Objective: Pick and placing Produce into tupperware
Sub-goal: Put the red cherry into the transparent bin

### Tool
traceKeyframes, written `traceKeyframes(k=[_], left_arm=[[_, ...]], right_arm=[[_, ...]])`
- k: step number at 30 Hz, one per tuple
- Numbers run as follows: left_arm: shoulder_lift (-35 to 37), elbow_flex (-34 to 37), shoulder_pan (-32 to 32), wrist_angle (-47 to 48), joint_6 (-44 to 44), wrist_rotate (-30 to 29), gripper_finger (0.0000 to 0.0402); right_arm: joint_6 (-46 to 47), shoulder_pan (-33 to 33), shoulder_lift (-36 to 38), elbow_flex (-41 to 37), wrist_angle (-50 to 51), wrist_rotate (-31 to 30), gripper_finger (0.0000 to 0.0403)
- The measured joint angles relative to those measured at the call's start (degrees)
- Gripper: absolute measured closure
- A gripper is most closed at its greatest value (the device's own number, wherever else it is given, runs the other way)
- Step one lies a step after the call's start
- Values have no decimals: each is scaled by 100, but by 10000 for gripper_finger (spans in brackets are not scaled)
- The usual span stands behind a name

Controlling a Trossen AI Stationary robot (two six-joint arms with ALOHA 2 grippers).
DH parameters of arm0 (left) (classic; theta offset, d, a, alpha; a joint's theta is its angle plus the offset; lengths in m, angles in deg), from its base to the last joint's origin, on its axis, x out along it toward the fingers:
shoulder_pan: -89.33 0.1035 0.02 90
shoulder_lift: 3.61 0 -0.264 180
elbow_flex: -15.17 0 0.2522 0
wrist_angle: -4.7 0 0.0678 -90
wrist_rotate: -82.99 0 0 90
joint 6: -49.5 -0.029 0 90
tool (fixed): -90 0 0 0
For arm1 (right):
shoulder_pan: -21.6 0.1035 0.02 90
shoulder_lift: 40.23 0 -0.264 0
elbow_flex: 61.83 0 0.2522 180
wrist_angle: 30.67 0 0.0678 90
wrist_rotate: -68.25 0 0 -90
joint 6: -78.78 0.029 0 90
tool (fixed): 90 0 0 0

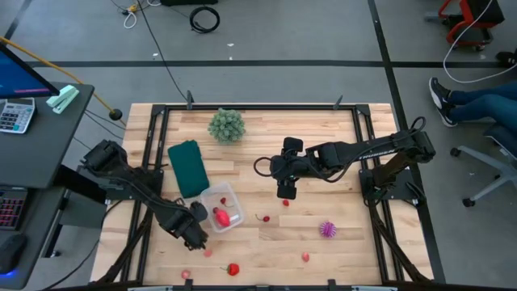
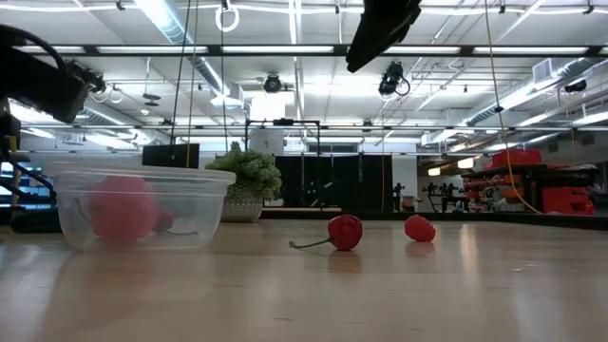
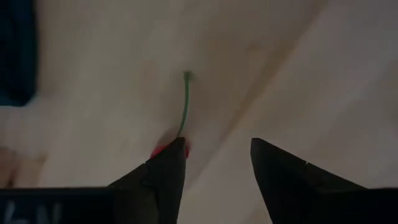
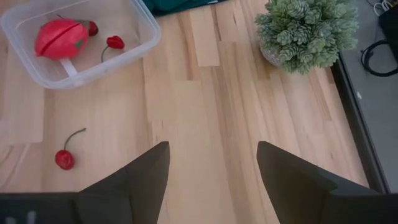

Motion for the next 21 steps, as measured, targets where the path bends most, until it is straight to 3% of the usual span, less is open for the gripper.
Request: traceKeyframes(k=[7,21], left_arm=[[0,187,4,265,-19,-18,222],[0,20,250,667,-1206,-237,226]], right_arm=[[1,0,0,-1,-95,-1,152],[2,0,0,0,-209,-2,152]])
